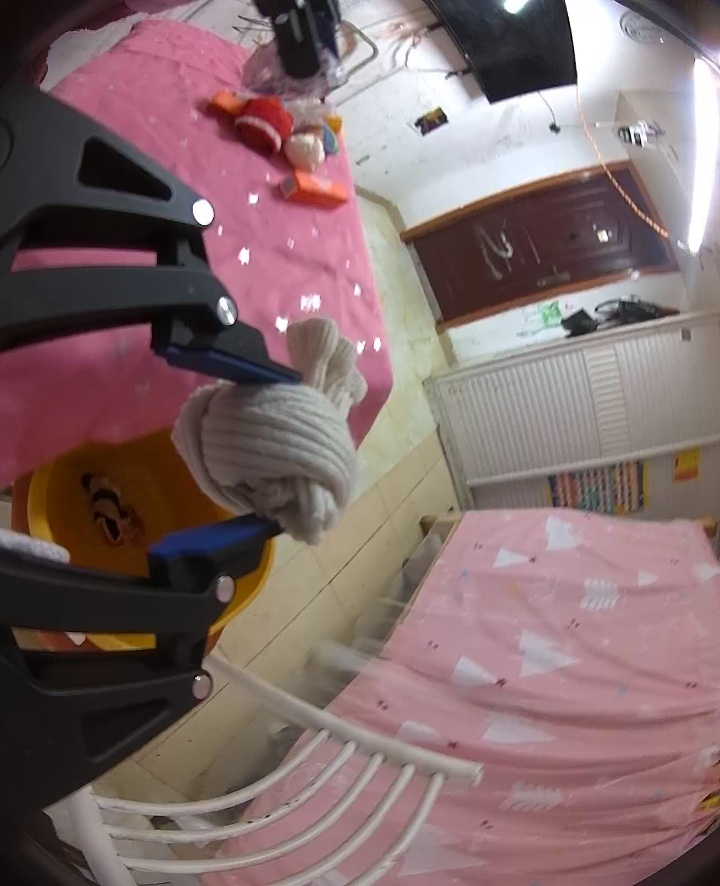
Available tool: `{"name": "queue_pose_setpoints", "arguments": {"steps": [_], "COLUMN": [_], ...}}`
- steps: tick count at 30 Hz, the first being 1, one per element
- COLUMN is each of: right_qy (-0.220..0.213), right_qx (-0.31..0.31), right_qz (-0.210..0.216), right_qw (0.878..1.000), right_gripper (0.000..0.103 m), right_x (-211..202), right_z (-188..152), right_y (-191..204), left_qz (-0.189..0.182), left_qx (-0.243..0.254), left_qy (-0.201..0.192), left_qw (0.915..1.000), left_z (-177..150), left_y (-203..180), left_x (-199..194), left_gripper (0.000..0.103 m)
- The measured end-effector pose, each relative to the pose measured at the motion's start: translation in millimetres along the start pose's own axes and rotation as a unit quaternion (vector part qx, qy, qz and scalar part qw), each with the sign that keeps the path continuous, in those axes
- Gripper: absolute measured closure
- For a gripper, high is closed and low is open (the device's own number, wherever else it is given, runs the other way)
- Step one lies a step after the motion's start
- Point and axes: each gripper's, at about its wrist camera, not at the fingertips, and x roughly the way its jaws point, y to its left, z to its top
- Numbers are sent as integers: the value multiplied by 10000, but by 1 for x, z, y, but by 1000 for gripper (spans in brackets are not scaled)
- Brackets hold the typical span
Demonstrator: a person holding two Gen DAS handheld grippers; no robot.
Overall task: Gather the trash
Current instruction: 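Carry the rope knot and Hello Kitty bag to the yellow bin with both grippers, then open both grippers over the bin and return them to the table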
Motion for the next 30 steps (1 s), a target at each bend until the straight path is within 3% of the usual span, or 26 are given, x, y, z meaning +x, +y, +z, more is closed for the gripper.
{"name": "queue_pose_setpoints", "arguments": {"steps": [4, 8, 19, 22, 24, 25, 30], "right_qy": [116, 222, 60, 2, -36, -64, -103], "right_qx": [132, 235, 696, 756, 793, 816, 802], "right_qz": [-45, -42, -306, -344, -352, -352, -281], "right_qw": [9998, 9995, 9971, 9965, 9962, 9960, 9963], "right_gripper": [59, 50, 50, 50, 50, 50, 50], "right_x": [11, 22, 12, 7, 5, 4, 0], "right_z": [-8, -13, -16, -16, -16, -16, -16], "right_y": [-15, -24, -66, -73, -76, -77, -72], "left_qz": [-111, -256, -842, -958, -1006, -1023, -1063], "left_qx": [78, 146, 96, -14, -61, -84, -110], "left_qy": [3, 31, 309, 417, 448, 440, 390], "left_qw": [9999, 9996, 9959, 9945, 9939, 9937, 9935], "left_z": [14, 27, 55, 63, 65, 66, 65], "left_y": [-17, -38, -89, -98, -100, -101, -101], "left_x": [14, 30, 85, 99, 102, 103, 98], "left_gripper": [61, 61, 61, 54, 37, 33, 31]}}
